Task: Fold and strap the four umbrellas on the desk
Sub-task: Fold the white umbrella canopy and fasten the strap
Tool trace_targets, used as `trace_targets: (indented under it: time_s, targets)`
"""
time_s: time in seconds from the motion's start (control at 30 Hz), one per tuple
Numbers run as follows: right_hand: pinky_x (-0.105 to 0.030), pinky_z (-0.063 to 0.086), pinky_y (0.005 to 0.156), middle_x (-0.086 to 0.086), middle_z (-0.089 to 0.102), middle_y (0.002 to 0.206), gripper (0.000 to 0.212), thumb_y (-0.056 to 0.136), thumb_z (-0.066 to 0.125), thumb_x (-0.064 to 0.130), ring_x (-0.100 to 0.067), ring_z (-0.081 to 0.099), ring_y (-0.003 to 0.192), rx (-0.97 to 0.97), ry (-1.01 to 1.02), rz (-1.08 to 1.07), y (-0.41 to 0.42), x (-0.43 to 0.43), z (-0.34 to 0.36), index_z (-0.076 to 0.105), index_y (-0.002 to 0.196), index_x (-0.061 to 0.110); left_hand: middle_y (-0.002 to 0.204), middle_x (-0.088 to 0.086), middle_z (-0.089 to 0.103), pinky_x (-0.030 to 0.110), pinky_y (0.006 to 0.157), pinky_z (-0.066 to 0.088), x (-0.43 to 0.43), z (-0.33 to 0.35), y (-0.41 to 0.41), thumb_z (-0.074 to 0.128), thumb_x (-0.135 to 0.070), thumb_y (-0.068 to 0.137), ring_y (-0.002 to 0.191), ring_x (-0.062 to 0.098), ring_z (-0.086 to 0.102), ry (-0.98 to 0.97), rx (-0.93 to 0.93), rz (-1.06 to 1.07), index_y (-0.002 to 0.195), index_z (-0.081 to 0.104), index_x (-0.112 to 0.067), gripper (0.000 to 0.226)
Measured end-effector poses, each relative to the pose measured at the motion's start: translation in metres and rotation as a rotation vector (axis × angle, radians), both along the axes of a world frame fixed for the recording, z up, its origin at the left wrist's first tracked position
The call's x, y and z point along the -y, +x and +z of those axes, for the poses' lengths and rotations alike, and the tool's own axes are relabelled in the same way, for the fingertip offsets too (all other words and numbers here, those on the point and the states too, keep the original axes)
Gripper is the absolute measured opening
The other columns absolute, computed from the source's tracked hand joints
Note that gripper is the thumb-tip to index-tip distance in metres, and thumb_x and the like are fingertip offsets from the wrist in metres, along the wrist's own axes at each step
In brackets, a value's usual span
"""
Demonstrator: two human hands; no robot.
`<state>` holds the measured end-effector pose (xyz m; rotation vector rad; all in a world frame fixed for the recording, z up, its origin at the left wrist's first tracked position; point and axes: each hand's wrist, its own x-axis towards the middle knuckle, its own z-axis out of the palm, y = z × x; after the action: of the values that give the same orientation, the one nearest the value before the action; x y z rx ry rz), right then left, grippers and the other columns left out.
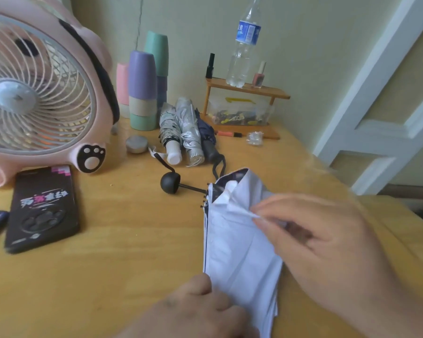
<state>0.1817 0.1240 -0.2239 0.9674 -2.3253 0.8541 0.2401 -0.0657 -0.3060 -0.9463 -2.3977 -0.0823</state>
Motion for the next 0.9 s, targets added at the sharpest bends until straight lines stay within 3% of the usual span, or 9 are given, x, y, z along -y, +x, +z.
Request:
trace_targets:
  time_s: [0.07,0.17,0.3,0.43,0.53,0.63,0.73,0.8,0.9]
  targets:
    - [-0.019,0.054,0.072,0.016,0.072,0.099,0.007,0.092,0.071,0.023,-0.003,0.07,0.085,0.018,0.057,0.035,0.013,-0.011,-0.027,0.078,0.091,0.021,0.065,-0.011,0.038,0.017,0.07,0.03,0.001,-0.003,-0.001,0.054,-0.031,0.086,0.062,0.005,0.03,-0.035,0.055,-0.015,0.079,0.044,-0.035,0.013]
    - [-0.02,0.057,0.068,0.021,0.073,0.107,0.008,0.086,0.07,0.029,-0.001,0.072,0.084,0.077,-0.022,0.012,0.026,-0.028,-0.052,0.078,0.089,0.028,0.058,-0.016,0.043,0.017,0.069,0.03,0.001,-0.004,0.003,0.035,-0.015,0.09,0.057,0.002,0.035,-0.1,0.109,0.029,0.063,0.064,-0.038,0.046]
    - [-0.021,0.054,0.063,0.014,0.075,0.107,0.017,0.088,0.07,0.032,-0.012,0.069,0.081,0.073,-0.131,-0.015,0.03,-0.04,-0.062,0.079,0.08,0.02,0.062,-0.02,0.041,0.004,0.059,0.029,-0.004,0.018,-0.004,0.042,-0.045,0.086,0.059,-0.002,0.035,-0.048,0.285,0.056,0.062,0.06,-0.047,0.03]
    - [-0.024,0.053,0.071,0.011,0.075,0.106,0.012,0.084,0.073,0.026,-0.019,0.066,0.091,-0.018,-0.192,-0.109,0.039,-0.034,-0.068,0.078,0.077,0.019,0.078,-0.017,0.053,0.006,0.058,0.037,-0.003,0.051,-0.018,0.06,-0.047,0.093,0.064,0.002,0.05,0.683,0.551,0.071,0.096,0.068,-0.047,0.009]
    - [-0.028,0.053,0.073,0.007,0.075,0.104,0.011,0.085,0.073,0.022,-0.023,0.066,0.093,-0.055,-0.27,-0.166,0.043,-0.027,-0.073,0.077,0.076,0.016,0.102,-0.027,0.059,0.01,0.068,0.043,0.016,0.048,-0.027,0.073,-0.054,0.083,0.079,0.005,0.058,0.804,0.578,0.078,0.109,0.056,-0.048,0.031]
    - [-0.028,0.053,0.078,0.008,0.076,0.1,0.01,0.085,0.076,0.013,-0.023,0.07,0.093,-0.005,-0.436,-0.202,0.046,-0.026,-0.068,0.076,0.076,0.016,0.117,-0.038,0.047,0.004,0.084,0.037,0.016,0.039,-0.04,0.079,-0.039,0.084,0.102,-0.01,0.05,0.569,0.571,0.032,0.122,0.042,-0.049,0.054]
    - [-0.01,0.049,0.075,0.014,0.077,0.091,0.01,0.086,0.078,0.016,-0.002,0.071,0.084,0.246,-0.693,-0.23,0.042,-0.022,-0.04,0.075,0.079,0.023,0.128,-0.025,0.043,0.026,0.096,0.038,0.016,0.029,-0.04,0.082,-0.045,0.072,0.114,0.005,0.048,0.359,0.347,0.026,0.13,0.041,-0.033,0.072]
    - [-0.007,0.048,0.068,0.012,0.075,0.08,0.009,0.092,0.072,0.02,0.001,0.068,0.072,0.286,-0.704,-0.29,0.025,-0.025,-0.02,0.072,0.084,0.024,0.122,-0.003,0.049,0.041,0.088,0.042,0.01,0.027,-0.035,0.084,-0.041,0.067,0.105,0.026,0.052,0.274,0.248,0.03,0.116,0.047,-0.02,0.065]
    - [-0.024,0.052,0.065,0.006,0.072,0.073,0.012,0.097,0.069,0.019,-0.009,0.064,0.065,0.325,-0.759,-0.301,-0.025,-0.027,0.014,0.068,0.085,0.024,0.116,-0.003,0.056,0.038,0.088,0.041,0.002,0.025,-0.03,0.083,-0.036,0.073,0.101,0.025,0.055,0.108,0.185,-0.05,0.107,0.055,-0.023,0.047]
